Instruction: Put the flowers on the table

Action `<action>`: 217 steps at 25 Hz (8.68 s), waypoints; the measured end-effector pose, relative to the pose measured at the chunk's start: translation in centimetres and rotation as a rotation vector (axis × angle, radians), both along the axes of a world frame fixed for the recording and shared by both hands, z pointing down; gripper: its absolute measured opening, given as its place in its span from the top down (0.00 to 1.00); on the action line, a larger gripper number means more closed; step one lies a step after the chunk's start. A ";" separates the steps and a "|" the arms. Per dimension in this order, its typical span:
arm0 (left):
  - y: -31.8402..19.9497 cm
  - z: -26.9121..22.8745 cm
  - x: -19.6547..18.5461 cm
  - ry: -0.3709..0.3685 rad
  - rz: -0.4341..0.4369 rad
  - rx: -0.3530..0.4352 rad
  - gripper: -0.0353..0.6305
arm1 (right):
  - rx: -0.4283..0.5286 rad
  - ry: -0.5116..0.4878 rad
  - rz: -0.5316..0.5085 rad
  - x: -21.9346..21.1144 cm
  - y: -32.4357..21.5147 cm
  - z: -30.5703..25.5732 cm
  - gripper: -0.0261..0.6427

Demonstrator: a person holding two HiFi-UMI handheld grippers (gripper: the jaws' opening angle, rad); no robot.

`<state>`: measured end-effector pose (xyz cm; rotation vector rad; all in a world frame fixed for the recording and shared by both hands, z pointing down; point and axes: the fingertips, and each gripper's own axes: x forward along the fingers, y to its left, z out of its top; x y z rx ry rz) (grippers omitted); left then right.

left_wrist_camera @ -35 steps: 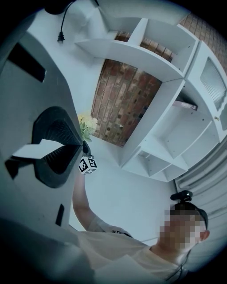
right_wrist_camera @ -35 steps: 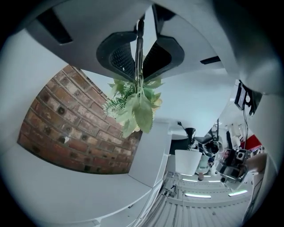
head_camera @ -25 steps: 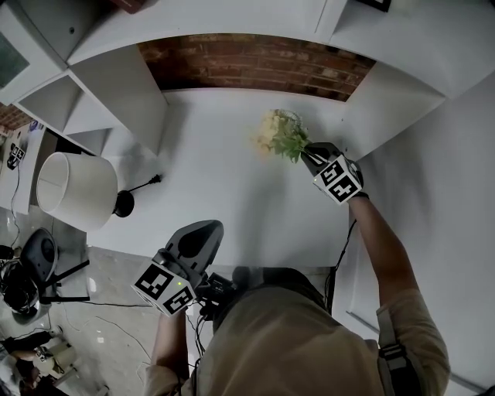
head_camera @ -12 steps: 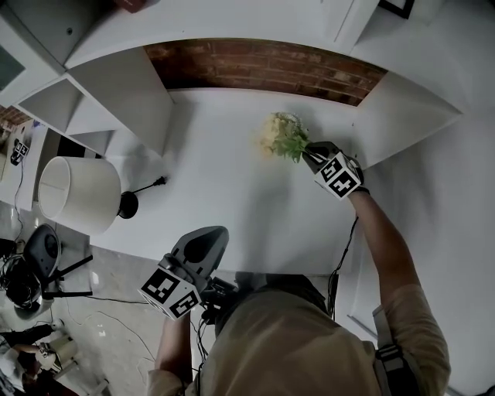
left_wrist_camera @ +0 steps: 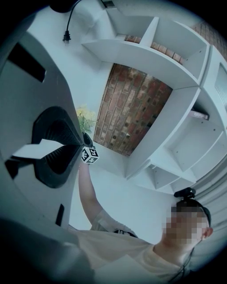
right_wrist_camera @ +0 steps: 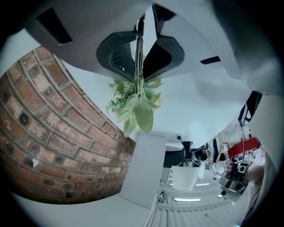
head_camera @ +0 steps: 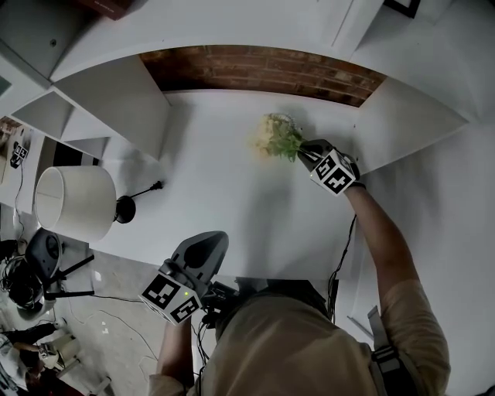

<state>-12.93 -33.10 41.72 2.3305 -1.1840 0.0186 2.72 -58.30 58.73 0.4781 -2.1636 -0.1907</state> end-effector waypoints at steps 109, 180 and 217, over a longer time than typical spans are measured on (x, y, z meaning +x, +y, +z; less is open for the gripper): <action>-0.5 4.8 1.5 -0.046 -0.033 -0.190 0.93 | 0.153 0.238 0.116 3.0 -13.9 4.5 0.65; -0.5 -4.5 -4.5 -0.242 -0.039 0.307 0.94 | -0.236 -0.689 0.216 -8.7 15.3 -16.8 0.93; 8.4 -5.9 -1.7 -0.111 0.120 0.347 0.93 | -0.304 -0.886 0.208 -9.1 32.7 -22.7 0.93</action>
